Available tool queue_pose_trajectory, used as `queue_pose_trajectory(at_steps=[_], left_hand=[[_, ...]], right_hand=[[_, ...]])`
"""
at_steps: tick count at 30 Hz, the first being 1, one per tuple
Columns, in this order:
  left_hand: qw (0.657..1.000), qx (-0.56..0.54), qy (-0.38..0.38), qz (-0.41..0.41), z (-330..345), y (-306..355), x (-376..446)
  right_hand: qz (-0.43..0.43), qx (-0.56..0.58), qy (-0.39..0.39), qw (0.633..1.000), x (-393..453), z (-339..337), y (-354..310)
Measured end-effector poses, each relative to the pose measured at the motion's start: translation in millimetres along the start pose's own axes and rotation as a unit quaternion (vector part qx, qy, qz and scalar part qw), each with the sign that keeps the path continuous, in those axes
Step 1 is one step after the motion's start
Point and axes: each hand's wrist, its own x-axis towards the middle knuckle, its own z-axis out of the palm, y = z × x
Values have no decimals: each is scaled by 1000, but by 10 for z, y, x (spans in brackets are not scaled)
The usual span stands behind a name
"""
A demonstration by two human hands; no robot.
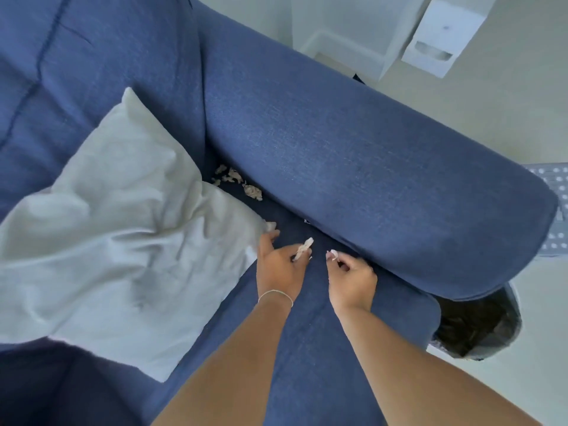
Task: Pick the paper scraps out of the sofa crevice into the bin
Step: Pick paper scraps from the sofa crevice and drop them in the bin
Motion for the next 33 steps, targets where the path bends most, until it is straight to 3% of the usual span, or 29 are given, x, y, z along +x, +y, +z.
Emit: queue_pose_trajectory(at_steps=[2,5,9,15,21,28,33], left_hand=[[999,-44,2,-2,92,60,-328],[995,-93,-45,7,334,261,-781],[989,-52,-128,53,789,594,-1320],[975,8,-201,98,1659,1113,-1598],[969,84,-211,93,2335,1464,-1546],[946,213,-216,109,2582,1802,-1362],[939,213,-261,69,2663,1820,-1231]], right_hand=[[-26,-26,39,999,-120,-288,226],[18,-40,76,996,-170,-794,634],[119,-105,58,986,-124,-1572,1165],[107,-127,72,983,441,-2372,1500],[103,-182,-62,976,1045,-2771,1558],[119,-149,-54,980,1016,-3041,1836],[139,-161,-50,976,969,-3092,1973]])
